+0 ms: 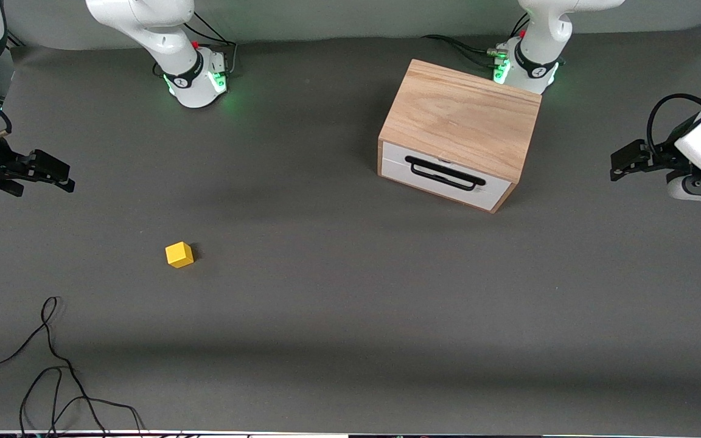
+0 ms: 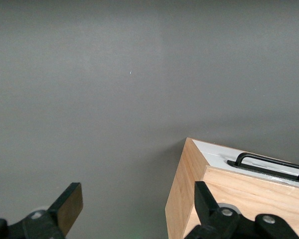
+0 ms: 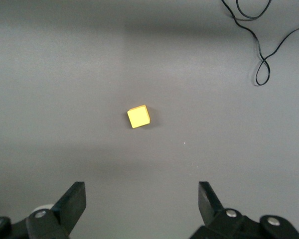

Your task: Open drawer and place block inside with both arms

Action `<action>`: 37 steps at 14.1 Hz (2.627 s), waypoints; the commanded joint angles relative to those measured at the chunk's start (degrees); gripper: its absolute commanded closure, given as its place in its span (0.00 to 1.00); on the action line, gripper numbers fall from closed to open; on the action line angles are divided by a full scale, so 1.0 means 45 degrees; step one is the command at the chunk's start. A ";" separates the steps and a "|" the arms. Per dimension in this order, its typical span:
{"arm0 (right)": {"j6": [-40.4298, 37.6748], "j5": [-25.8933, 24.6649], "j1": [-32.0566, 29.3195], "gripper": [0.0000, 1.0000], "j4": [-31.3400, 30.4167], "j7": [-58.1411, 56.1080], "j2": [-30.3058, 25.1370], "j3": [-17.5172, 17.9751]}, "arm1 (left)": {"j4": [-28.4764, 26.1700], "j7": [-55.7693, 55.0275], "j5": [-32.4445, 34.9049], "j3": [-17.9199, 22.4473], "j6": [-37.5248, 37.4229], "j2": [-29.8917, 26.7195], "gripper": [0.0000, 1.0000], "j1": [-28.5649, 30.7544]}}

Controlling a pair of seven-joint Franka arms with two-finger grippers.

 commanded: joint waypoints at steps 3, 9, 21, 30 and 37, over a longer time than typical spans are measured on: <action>-0.0240 -0.0164 0.0058 0.00 0.0392 0.0309 0.0187 -0.0030 | -0.0107 0.0043 0.0134 0.0064 -0.0074 -0.0134 0.00 -0.0108; -0.0240 -0.0145 0.0038 0.00 0.0392 0.0250 0.0187 -0.0049 | -0.0107 -0.1281 0.0134 -0.0014 -0.0054 -0.0095 0.00 -0.0612; -0.0240 -0.0242 0.0076 0.00 0.0217 0.0641 0.0422 -0.0069 | 0.0088 -1.2774 0.0134 -0.0053 0.0939 0.0978 0.00 -0.5084; -0.1002 -0.0223 -0.0020 0.00 0.0314 0.0465 0.0187 -0.0399 | 0.0303 -2.0656 -0.0100 -0.0190 0.1741 0.2053 0.00 -0.6767; -0.0729 -0.0320 0.0097 0.00 0.0315 0.0484 0.0441 -0.0538 | 0.0166 -2.3741 -0.0315 -0.0307 0.1391 0.2210 0.00 -0.6983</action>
